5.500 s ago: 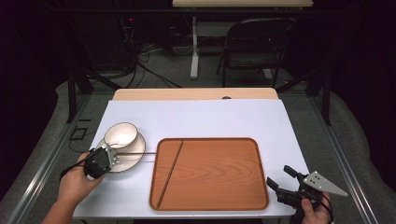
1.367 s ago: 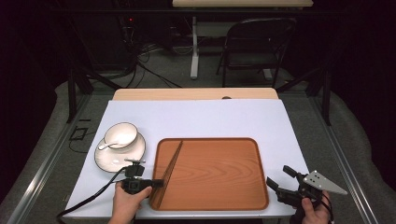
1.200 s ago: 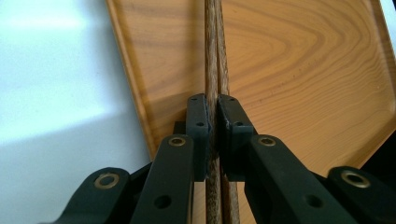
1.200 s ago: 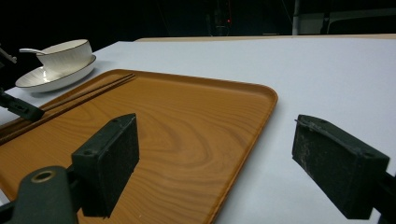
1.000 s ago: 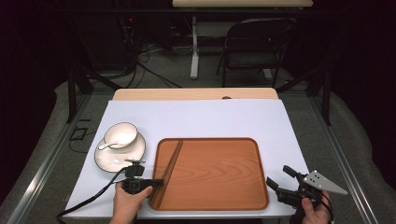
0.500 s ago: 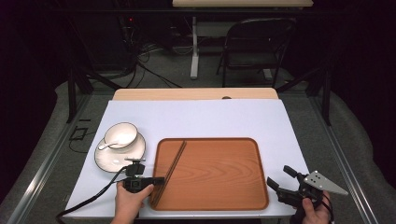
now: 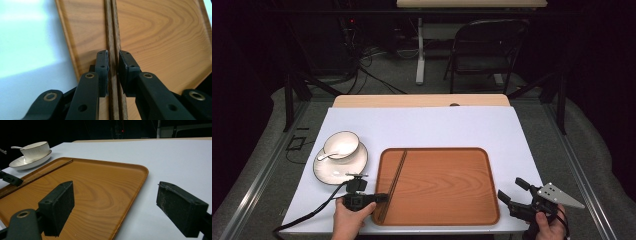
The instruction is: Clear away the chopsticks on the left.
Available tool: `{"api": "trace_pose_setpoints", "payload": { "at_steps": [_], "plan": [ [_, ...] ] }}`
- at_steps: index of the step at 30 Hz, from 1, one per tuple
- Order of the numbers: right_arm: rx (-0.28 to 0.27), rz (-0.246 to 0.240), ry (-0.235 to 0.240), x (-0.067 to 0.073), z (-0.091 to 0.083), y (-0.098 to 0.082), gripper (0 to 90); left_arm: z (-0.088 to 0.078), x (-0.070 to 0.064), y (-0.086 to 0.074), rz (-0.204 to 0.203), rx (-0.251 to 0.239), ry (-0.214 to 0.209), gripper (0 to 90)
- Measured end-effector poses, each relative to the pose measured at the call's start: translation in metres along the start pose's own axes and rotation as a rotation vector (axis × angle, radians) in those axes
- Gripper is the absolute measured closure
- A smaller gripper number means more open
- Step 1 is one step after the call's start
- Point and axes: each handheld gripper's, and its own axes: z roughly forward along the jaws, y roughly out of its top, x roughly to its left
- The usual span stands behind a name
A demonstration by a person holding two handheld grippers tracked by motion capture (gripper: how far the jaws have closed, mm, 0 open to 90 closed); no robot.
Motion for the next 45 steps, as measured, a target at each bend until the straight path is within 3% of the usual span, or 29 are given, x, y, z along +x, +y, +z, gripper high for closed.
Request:
{"api": "trace_pose_setpoints", "payload": {
  "at_steps": [4,16,18,26,33,38,45],
  "plan": [
    [-0.001,0.001,-0.002,0.000,-0.001,0.000,14.0,-0.005,-0.002,-0.002,0.038,-0.023,0.009,71.6],
    [0.002,0.005,-0.004,0.001,-0.001,0.000,14.0,-0.046,-0.004,-0.012,0.309,-0.200,0.214,51.6],
    [0.001,0.005,-0.004,0.001,-0.001,0.000,14.0,-0.051,-0.003,-0.013,0.328,-0.220,0.236,50.4],
    [0.003,0.004,-0.004,0.001,-0.001,0.000,14.0,-0.069,0.003,-0.015,0.379,-0.280,0.321,48.2],
    [0.001,0.002,-0.005,0.000,-0.001,0.000,14.0,-0.078,0.026,-0.024,0.283,-0.350,0.307,47.0],
    [0.002,0.004,-0.005,0.001,-0.001,0.000,14.0,-0.070,0.033,-0.041,0.343,-0.365,0.360,42.6],
    [-0.002,0.001,-0.004,0.001,-0.001,0.000,14.0,-0.068,0.034,-0.047,0.358,-0.399,0.358,38.9]
  ]
}}
